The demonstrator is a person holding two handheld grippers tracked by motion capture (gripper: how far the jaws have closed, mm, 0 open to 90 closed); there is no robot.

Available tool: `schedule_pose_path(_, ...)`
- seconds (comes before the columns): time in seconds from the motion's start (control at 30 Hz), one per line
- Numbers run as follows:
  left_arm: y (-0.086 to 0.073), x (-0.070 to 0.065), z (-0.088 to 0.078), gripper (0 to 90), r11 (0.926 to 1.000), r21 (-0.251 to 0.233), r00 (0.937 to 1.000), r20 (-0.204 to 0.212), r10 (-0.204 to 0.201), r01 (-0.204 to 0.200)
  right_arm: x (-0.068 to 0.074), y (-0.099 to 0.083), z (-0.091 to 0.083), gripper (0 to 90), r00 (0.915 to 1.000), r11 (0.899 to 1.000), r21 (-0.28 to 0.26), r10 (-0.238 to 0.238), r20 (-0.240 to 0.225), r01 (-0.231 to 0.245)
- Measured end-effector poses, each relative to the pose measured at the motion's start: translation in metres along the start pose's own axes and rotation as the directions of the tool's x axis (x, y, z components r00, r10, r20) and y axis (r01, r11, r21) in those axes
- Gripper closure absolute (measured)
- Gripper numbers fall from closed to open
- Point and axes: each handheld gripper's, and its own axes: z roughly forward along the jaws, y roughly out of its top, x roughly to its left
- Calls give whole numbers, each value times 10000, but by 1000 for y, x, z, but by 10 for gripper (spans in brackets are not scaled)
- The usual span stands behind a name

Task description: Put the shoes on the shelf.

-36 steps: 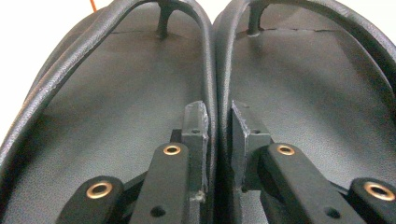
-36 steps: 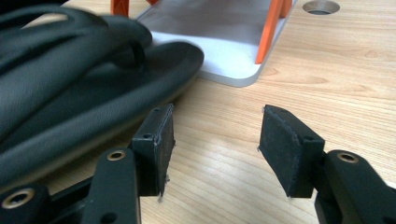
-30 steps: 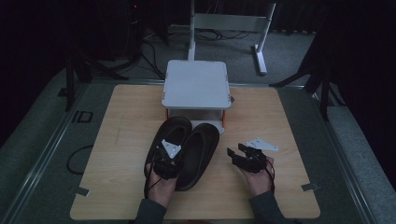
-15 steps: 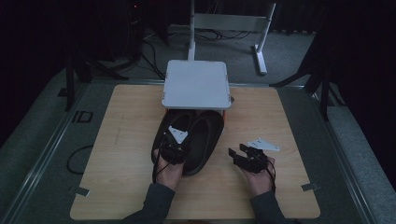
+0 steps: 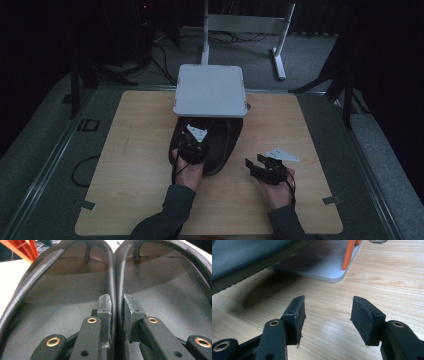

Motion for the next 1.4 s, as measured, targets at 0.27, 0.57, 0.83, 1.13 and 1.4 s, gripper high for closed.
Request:
schedule_pose_path(0.27, 1, 1, 11, 773, 9998, -141, 9995, -283, -142, 138, 0, 0, 0, 445, 10000, 10000, 10, -48, 44, 48)
schedule_pose_path(0.57, 6, -4, 20, 773, 9992, -372, 9963, -849, -142, 111, 0, -1, 2, 446, 9999, 9999, 64, -128, 56, 128)
schedule_pose_path(0.83, 8, -9, 30, 773, 9980, -545, 9933, -1097, -371, 313, 0, -2, 1, 445, 9999, 9999, 98, -124, 57, 124)
schedule_pose_path(1.13, 9, -13, 41, 772, 9953, -786, 9897, -1273, -663, 566, 0, -3, 2, 445, 9999, 9998, 129, -141, 39, 140)
schedule_pose_path(1.4, 15, -13, 44, 772, 9933, -929, 9881, -1311, -808, 689, 0, -3, 2, 445, 9999, 9998, 164, -112, 31, 112)
